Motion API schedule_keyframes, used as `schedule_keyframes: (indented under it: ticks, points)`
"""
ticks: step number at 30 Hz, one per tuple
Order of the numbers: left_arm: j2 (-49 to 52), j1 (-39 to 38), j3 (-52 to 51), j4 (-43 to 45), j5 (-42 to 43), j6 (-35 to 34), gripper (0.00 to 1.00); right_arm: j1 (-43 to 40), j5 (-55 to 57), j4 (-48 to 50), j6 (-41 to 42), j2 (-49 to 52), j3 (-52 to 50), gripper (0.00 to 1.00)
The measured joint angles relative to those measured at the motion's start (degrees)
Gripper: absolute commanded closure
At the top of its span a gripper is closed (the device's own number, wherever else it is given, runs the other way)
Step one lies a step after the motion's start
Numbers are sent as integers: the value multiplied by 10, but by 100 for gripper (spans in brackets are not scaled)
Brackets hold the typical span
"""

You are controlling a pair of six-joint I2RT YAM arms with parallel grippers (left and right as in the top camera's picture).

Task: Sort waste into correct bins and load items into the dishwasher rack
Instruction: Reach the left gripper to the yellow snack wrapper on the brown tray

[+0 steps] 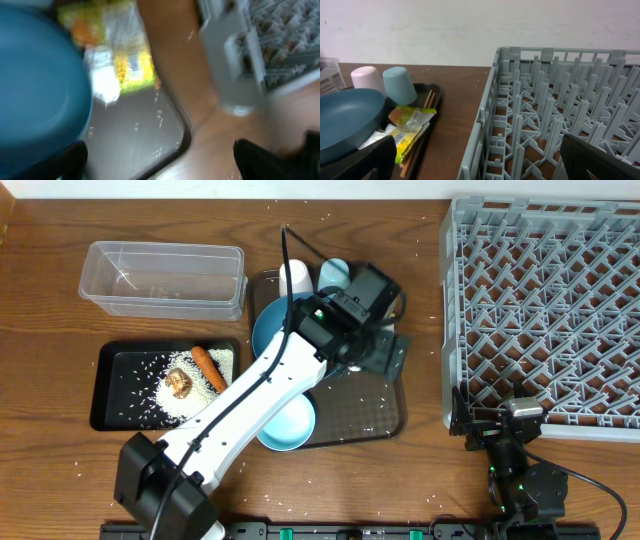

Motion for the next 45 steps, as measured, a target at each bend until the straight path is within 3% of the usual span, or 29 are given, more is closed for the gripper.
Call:
schedule_keyframes:
  ticks: [8, 21, 24, 30, 45]
  points:
    - [50, 0, 2, 76, -20, 59, 6, 0, 0, 0, 0, 0, 0, 1]
    - [167, -2, 2, 105, -30, 214, 6, 0, 0, 0, 0, 0, 0, 1]
    - [183, -2, 2, 104, -32, 251, 2, 0, 0, 0, 0, 0, 0, 1]
    - [205, -10, 2, 102, -75, 303, 2, 0, 0, 0, 0, 0, 0, 1]
    - [242, -25, 2, 103, -108, 351, 4, 0, 0, 0, 0, 0, 0, 1]
